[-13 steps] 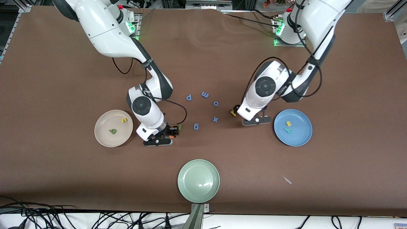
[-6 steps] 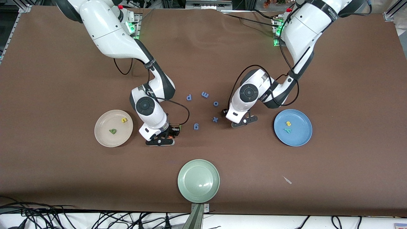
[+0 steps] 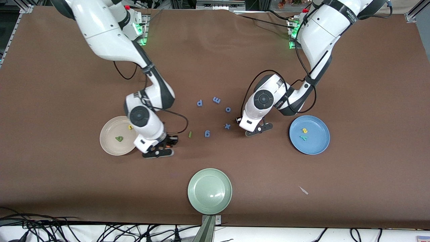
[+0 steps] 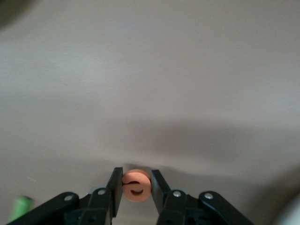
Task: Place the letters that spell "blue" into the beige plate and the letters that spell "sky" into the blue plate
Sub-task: 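Grasp the x with the left gripper while the right gripper grasps the e, then drop the x in the blue plate while the right gripper drops the e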
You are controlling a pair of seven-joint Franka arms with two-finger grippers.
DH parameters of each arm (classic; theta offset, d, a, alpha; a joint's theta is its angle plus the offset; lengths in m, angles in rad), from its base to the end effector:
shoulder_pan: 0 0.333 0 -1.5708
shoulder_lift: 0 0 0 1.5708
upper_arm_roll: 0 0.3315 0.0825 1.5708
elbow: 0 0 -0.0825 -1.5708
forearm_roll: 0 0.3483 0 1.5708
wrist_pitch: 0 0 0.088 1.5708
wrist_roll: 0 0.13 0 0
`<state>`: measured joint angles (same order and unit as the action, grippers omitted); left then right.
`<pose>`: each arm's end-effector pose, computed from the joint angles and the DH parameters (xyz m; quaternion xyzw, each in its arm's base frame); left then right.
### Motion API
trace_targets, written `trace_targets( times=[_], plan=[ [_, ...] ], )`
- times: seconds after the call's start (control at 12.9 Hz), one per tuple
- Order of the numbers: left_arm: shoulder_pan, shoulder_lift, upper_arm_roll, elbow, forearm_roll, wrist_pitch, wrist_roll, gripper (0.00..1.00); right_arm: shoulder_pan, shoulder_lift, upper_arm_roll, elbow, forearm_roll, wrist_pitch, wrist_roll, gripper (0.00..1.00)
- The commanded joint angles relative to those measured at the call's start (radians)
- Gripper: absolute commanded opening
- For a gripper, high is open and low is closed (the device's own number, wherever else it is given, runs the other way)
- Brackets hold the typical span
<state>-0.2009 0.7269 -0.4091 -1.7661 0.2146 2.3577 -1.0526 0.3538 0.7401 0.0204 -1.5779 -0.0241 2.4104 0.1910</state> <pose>0.5367 -0.3413 0.1883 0.9806 0.1827 -0.0680 0.0185 0.6485 0.2517 0.2247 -0.9942 -0.0970 -0.0449 0.0113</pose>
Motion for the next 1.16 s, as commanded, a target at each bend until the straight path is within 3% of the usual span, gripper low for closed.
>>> trace_targets(
  times=[0.0,0.15,0.23,0.31,0.39,0.62,0.7,0.93,1.08],
  plan=[
    [-0.002,0.005,-0.002,-0.006,0.022,-0.006,-0.021,0.12,-0.107,-0.238,0.012,-0.259,-0.005,-0.01,-0.253,0.03],
    [0.0,-0.006,-0.002,0.0,0.022,-0.015,-0.018,0.09,-0.165,-0.329,-0.016,-0.37,-0.09,-0.01,-0.372,0.06],
    [0.006,-0.026,0.0,0.01,0.022,-0.049,-0.011,0.08,-0.171,-0.346,-0.04,-0.426,-0.096,0.002,-0.374,0.29],
    [0.014,-0.059,0.0,0.016,0.026,-0.11,0.005,0.08,-0.171,-0.356,-0.042,-0.459,-0.086,0.01,-0.346,0.75],
    [0.027,-0.085,0.003,0.016,0.026,-0.148,0.069,0.08,-0.17,-0.357,-0.04,-0.459,-0.08,0.003,-0.269,0.81],
    [0.153,-0.155,-0.002,0.016,0.026,-0.25,0.331,0.08,-0.138,-0.326,0.068,-0.394,-0.082,-0.017,0.015,0.82],
    [0.185,-0.17,0.0,0.014,0.026,-0.268,0.427,0.08,-0.092,-0.291,0.073,-0.325,-0.079,-0.03,0.104,0.82],
    [0.306,-0.173,0.003,0.011,0.049,-0.287,0.673,0.1,0.043,-0.057,0.073,-0.044,-0.046,-0.05,0.379,0.82],
    [0.369,-0.167,0.001,0.011,0.077,-0.282,0.771,0.15,0.094,0.022,0.072,0.042,-0.048,-0.042,0.471,0.81]
  ],
)
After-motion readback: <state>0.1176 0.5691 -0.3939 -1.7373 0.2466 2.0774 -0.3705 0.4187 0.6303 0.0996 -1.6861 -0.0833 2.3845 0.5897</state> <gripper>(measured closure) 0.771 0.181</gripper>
